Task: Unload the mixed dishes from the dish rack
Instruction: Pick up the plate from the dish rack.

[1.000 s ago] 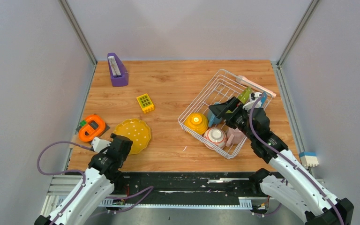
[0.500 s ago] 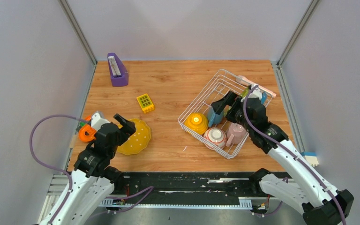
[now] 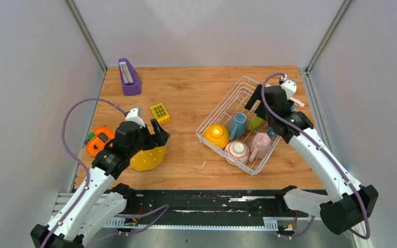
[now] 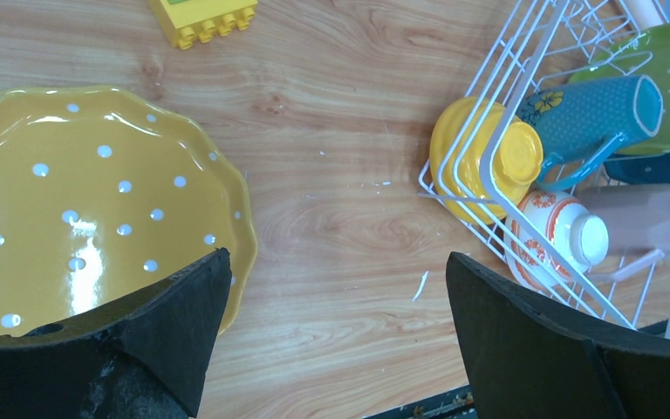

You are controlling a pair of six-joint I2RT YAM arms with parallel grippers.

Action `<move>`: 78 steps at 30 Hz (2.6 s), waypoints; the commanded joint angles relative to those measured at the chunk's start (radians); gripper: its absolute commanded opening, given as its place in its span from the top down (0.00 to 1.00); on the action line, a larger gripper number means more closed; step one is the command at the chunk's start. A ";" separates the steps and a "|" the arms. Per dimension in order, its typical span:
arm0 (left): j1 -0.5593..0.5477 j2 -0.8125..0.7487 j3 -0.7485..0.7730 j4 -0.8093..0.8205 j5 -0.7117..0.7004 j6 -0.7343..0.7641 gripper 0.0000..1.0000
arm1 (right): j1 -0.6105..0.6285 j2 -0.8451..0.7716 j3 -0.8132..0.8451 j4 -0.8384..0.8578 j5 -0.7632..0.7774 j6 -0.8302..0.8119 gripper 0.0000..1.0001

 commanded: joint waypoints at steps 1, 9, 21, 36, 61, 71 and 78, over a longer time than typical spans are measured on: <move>0.004 -0.015 0.004 0.061 0.021 0.042 0.00 | -0.034 0.052 0.060 -0.049 0.069 -0.007 0.05; 0.003 -0.018 -0.011 0.059 0.006 0.043 0.00 | -0.058 0.169 0.081 -0.059 0.116 0.060 0.11; 0.003 -0.018 -0.019 0.048 -0.016 0.042 0.00 | -0.078 0.323 0.111 -0.047 0.162 0.135 0.30; 0.003 -0.020 -0.016 0.026 -0.042 0.039 0.00 | -0.079 0.326 0.083 -0.048 0.215 0.170 0.59; 0.003 -0.018 -0.017 0.013 -0.073 0.030 0.00 | -0.078 0.232 0.186 -0.048 0.286 0.068 1.00; 0.003 -0.018 -0.020 0.013 -0.076 0.027 0.00 | -0.079 0.158 0.246 -0.026 0.327 0.025 1.00; 0.003 -0.018 -0.020 0.013 -0.074 0.023 0.00 | -0.078 0.069 0.231 0.028 0.224 0.008 1.00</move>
